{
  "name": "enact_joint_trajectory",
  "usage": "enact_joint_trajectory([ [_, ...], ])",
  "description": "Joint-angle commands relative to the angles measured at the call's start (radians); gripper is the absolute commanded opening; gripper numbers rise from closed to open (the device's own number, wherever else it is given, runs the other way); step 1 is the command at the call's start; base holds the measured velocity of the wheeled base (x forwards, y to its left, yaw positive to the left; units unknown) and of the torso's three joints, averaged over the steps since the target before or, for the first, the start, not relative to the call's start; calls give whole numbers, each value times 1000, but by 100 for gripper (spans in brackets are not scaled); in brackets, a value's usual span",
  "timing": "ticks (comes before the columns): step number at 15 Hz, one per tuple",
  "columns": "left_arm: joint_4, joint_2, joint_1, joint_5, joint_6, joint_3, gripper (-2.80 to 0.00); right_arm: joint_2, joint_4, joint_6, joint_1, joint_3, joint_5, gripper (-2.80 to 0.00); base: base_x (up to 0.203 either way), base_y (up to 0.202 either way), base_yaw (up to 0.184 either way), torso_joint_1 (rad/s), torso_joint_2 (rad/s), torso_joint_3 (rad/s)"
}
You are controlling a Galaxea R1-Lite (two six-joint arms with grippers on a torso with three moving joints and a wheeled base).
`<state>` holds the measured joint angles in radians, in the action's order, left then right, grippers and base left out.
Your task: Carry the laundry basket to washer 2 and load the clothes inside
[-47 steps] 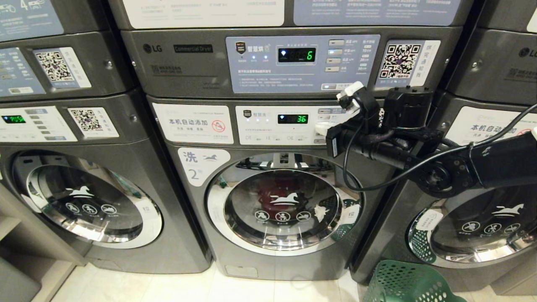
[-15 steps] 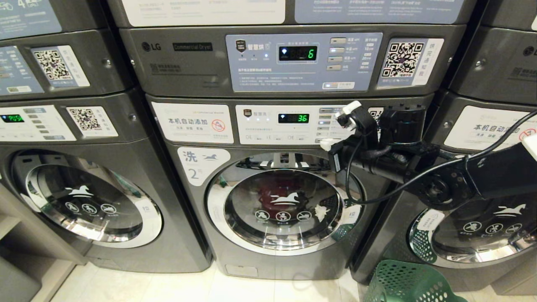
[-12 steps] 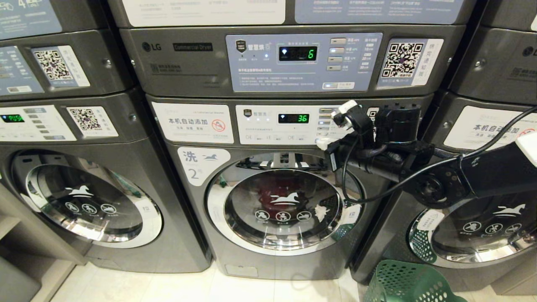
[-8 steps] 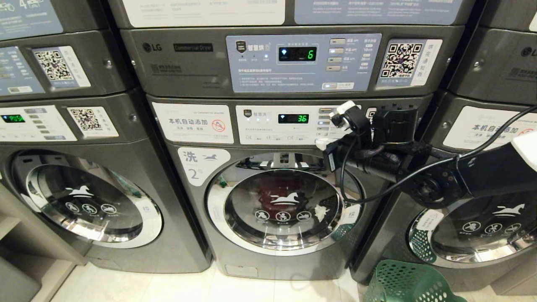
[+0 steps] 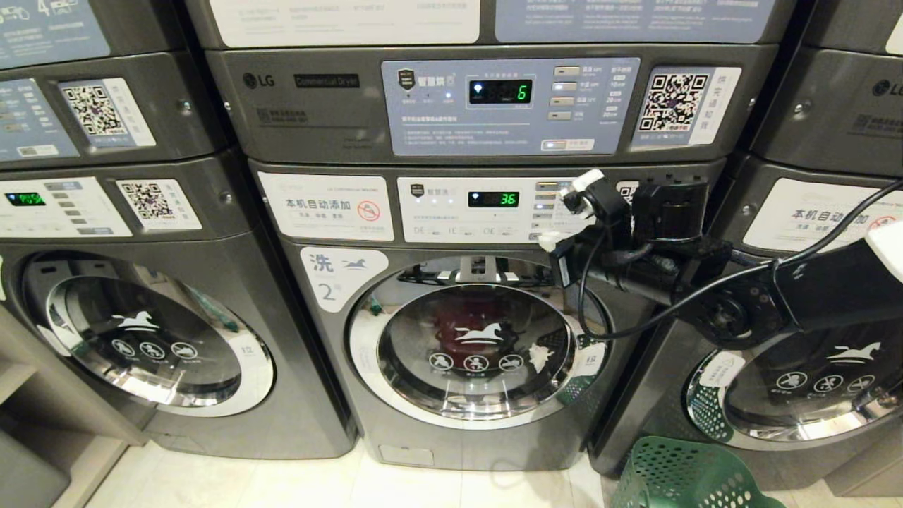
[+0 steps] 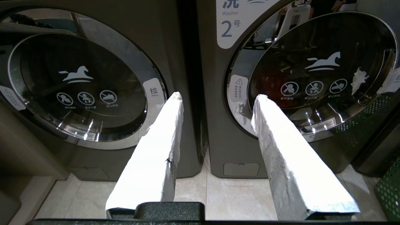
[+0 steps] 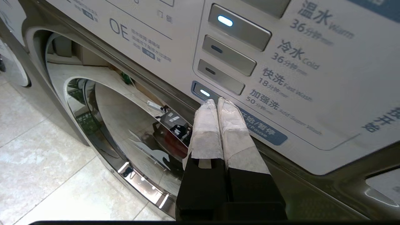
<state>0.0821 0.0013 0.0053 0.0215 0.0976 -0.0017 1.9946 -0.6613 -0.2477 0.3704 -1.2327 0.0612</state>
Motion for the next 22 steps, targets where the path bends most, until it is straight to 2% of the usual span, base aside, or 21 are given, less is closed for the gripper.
enact_joint_trajectory([
  [1,1,0,1,0,1,0,-280,-8,-6,-2,-4,2,-3,-280,0,0,0,0,0,0],
  [13,1,0,1,0,1,0,-280,-91,-7,-8,23,98,-5,-280,0,0,0,0,0,0],
  [15,1,0,1,0,1,0,-280,-232,58,-5,13,172,-9,-280,0,0,0,0,0,0],
  [18,1,0,1,0,1,0,-280,-587,320,14,-81,312,-23,-280,0,0,0,0,0,0],
  [20,1,0,1,0,1,0,-280,-873,464,63,-158,459,-25,-280,0,0,0,0,0,0],
  [22,1,0,1,0,1,0,-280,-1185,546,123,-212,658,-25,-280,0,0,0,0,0,0],
])
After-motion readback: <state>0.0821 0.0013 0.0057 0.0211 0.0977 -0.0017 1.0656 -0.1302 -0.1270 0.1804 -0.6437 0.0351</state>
